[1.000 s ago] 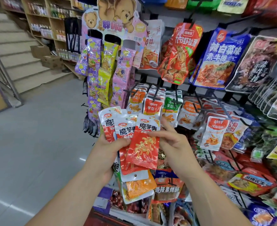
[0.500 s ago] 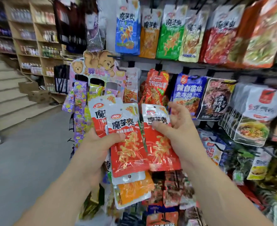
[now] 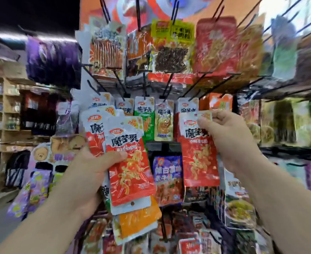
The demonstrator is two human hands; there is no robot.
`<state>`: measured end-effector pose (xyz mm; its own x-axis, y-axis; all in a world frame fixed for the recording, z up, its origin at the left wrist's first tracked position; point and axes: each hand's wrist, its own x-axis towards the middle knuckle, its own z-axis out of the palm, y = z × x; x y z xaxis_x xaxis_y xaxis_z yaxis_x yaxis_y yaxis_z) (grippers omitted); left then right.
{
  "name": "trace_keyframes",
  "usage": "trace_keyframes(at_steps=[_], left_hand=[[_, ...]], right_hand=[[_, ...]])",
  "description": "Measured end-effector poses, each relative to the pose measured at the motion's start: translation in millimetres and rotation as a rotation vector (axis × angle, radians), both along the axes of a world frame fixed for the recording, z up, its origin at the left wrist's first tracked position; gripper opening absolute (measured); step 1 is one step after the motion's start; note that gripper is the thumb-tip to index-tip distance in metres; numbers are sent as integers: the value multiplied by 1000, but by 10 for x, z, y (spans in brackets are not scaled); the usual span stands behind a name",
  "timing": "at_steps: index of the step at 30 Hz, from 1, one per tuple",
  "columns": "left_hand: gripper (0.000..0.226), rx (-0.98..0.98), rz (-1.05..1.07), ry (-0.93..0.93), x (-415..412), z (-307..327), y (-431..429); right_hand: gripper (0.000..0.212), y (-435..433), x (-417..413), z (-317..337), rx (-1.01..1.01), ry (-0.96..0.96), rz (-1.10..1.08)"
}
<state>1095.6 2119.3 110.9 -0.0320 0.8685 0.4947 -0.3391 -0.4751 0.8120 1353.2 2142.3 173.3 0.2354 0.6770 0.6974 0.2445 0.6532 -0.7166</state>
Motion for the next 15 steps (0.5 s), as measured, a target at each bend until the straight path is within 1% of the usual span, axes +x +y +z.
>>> trace_keyframes(at_steps=[3,6,11,15], left_hand=[[28,47,51,31,198,207,210],[26,56,91,74,348,350,432],[30,86,113,119,414,496,648],[32,87,92,150,445,561,722]], right_hand=[[34,237,181,431,141,-45,-164],[43,422,261,718,188,-68,-277],[40,681,305,867,154,-127,-421],[41,751,305,891,140,-154,-476]])
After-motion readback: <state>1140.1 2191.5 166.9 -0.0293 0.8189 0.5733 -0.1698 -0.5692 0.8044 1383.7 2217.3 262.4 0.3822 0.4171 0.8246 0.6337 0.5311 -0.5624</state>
